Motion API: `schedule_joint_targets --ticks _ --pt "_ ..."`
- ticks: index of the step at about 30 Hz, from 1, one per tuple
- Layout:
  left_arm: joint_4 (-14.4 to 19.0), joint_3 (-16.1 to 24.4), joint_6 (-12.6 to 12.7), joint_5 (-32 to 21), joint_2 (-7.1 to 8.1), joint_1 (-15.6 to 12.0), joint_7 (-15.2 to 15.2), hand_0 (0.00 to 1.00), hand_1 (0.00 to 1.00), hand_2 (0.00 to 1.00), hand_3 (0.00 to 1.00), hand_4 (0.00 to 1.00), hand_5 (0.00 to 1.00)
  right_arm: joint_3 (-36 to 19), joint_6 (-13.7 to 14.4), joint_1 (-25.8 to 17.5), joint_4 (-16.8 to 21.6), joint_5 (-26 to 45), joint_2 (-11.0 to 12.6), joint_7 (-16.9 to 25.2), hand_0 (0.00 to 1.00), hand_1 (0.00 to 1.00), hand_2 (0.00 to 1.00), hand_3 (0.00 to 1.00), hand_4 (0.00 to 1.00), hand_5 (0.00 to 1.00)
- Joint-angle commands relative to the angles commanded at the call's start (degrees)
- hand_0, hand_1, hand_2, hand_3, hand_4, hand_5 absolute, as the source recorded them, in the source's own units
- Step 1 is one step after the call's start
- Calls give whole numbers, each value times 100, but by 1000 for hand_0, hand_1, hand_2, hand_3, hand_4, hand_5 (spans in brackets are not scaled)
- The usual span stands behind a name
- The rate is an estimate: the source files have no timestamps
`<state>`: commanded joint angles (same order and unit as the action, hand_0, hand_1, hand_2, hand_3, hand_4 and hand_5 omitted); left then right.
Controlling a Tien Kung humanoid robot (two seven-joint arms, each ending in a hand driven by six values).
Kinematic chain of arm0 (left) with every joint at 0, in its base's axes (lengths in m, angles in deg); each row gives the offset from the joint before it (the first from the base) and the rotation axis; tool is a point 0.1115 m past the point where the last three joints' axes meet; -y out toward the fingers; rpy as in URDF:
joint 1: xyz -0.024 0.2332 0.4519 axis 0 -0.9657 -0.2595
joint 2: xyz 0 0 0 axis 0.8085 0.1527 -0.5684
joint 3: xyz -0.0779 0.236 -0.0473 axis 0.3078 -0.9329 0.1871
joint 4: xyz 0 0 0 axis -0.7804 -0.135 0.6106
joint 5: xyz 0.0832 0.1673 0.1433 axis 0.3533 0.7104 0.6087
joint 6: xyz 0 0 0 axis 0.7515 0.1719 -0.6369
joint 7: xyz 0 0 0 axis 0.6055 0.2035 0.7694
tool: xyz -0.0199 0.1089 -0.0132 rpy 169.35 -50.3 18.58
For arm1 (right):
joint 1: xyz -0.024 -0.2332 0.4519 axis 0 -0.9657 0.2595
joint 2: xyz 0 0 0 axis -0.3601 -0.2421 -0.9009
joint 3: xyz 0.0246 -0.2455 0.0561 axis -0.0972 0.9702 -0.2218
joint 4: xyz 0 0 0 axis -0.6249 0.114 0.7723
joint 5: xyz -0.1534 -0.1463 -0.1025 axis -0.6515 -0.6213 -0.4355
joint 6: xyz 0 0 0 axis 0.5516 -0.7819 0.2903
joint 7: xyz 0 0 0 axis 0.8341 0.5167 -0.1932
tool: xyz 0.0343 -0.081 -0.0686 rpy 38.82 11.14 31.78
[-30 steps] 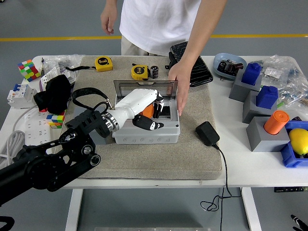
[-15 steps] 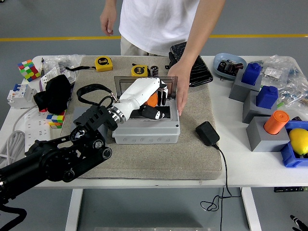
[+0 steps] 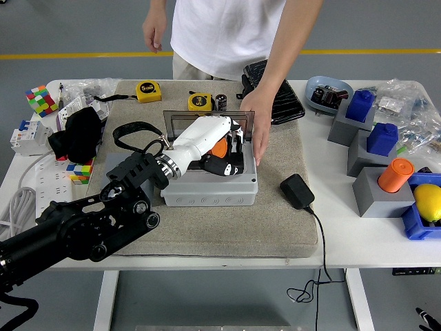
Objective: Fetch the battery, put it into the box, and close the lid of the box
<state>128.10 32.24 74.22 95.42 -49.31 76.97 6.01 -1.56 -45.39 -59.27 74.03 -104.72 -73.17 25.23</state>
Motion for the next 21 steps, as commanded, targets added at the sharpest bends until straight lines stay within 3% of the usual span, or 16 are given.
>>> schedule_joint_targets --ticks 1,6,7,15,18,19,21 --pt "-6 -2 -11 26 -1 -2 1 367 430 408 421 998 327 -7 -3 -1 0 -10 -2 -5 666 669 661 551 953 458" --pt "-35 -6 -55 78 -2 -4 -8 367 430 408 421 998 327 1 -15 -7 0 -3 -5 3 666 669 661 551 953 458" --pt "-34 -3 -59 81 0 -6 -9 400 494 417 429 998 347 5 -16 -7 0 0 -5 5 666 669 661 551 953 458" --pt "151 162 -27 37 41 -76 -81 397 486 410 429 998 354 3 -26 0 0 -5 0 10 666 669 661 551 953 458" --pt "399 341 -17 -40 97 -180 -101 397 486 410 429 998 354 -7 -29 3 0 -3 -3 17 666 669 661 551 953 458" --pt "476 392 -12 -43 118 -212 -104 350 425 399 430 998 369 -9 -30 4 0 -4 -3 17 666 669 661 551 953 457" --pt "707 547 -9 -13 195 -313 -96 350 425 399 430 998 369 -28 -28 4 0 -16 -1 16 666 669 661 551 953 457"
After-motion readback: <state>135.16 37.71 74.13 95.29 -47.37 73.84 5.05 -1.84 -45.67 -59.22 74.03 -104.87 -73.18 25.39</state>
